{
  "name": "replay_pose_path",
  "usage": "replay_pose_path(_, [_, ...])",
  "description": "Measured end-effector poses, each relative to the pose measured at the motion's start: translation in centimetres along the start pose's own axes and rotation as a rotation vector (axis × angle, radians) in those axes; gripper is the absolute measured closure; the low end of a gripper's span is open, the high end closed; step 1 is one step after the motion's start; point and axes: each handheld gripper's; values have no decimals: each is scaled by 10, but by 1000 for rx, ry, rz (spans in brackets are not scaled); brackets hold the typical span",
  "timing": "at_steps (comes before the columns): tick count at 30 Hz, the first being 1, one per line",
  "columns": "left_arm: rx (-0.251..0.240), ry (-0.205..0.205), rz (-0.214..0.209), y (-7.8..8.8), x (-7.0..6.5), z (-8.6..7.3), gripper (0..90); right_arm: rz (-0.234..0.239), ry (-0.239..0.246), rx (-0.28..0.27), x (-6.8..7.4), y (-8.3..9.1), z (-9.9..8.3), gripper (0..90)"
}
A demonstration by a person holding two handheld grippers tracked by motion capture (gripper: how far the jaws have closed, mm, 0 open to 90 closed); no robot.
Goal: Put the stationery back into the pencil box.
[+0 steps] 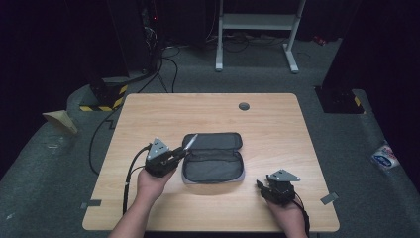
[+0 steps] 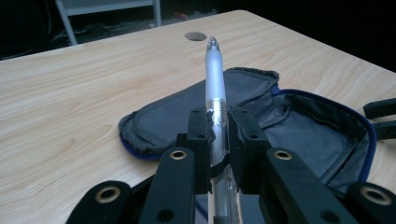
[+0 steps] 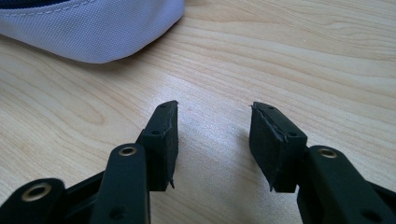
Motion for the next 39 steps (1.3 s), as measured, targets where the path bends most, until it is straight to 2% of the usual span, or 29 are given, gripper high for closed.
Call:
replay_pose_path(14, [36, -75, -84, -33, -22, 17, 792, 0, 1, -1, 0, 0, 0, 521])
replay_pose_path(31, [50, -144, -148, -56, -50, 31, 792, 3, 0, -1, 1, 0, 0, 526])
replay_pose_path(35, [78, -168, -172, -62, -52, 30, 792, 3, 0, 0, 1, 0, 0, 526])
replay_pose_path(37, [110, -178, -198, -67, -54, 27, 792, 3, 1, 1, 1, 0, 0, 526])
replay_pose_path(39, [146, -202, -205, -71, -57, 22, 792, 4, 1, 1, 1, 0, 0, 526])
Point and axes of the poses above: each handheld gripper's, and its own axes: y roughly backward along the jaws, z roughly out of its top, x roughly to its left, and after that the axes turned 4 degrees about z, right-handed
